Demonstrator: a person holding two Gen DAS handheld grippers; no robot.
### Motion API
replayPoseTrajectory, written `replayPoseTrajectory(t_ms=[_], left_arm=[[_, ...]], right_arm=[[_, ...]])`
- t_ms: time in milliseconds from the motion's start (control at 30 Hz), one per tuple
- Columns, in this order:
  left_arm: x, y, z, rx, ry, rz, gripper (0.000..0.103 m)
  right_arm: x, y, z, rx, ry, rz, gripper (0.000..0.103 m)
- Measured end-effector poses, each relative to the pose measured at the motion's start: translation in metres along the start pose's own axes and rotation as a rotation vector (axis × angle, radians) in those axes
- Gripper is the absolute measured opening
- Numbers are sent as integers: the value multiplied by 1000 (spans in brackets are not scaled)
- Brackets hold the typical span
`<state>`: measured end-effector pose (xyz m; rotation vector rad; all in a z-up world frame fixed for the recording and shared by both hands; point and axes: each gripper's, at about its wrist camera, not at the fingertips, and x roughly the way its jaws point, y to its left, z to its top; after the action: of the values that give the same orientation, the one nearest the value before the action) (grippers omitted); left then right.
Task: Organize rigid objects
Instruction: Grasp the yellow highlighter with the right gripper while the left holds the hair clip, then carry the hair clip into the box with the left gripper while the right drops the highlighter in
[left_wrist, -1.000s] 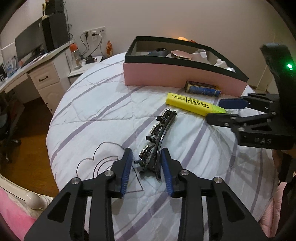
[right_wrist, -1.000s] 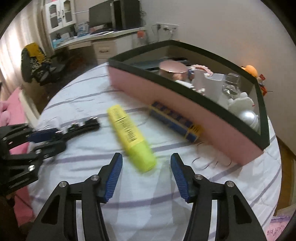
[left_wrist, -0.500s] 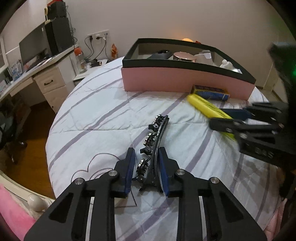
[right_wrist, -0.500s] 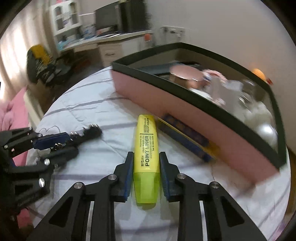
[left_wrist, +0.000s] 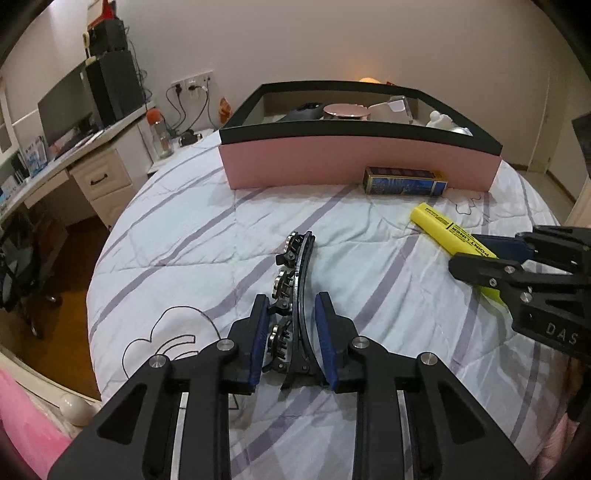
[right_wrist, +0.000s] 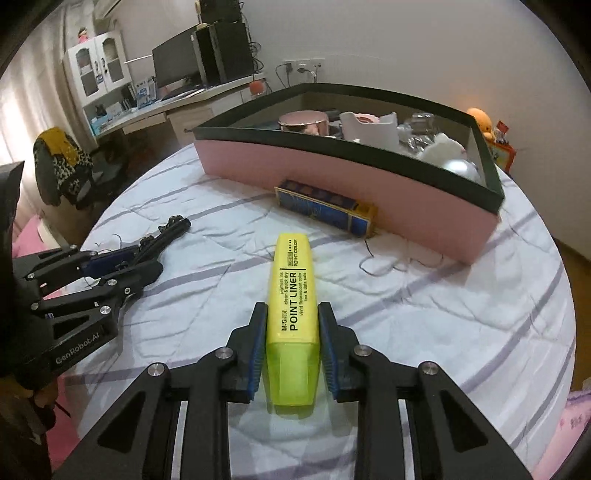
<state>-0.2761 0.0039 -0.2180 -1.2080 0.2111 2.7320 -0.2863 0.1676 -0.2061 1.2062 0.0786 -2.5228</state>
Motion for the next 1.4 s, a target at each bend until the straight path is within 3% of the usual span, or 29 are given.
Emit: replayPoseTrajectory(t_ms=[200,367,733,1067,1400], left_arm=[[-3,1,3,-20,13,-25,19],[-13,0,5,-14,18,-38,19],[-58,2,25,-14,-83,-78,19],[-102,-5,76,23,-226,-76,20],[-102,-13,136,59,-302,-93,20]], right_arm=[[2,7,2,-63,-5,-39,29],[-14,-1,-5,-7,-52,-17,27],[-65,-12,6,45,-154,62,27],[-104,-22,38,26,-265,43,27],[-124,-51,87,26,-370,5,27]])
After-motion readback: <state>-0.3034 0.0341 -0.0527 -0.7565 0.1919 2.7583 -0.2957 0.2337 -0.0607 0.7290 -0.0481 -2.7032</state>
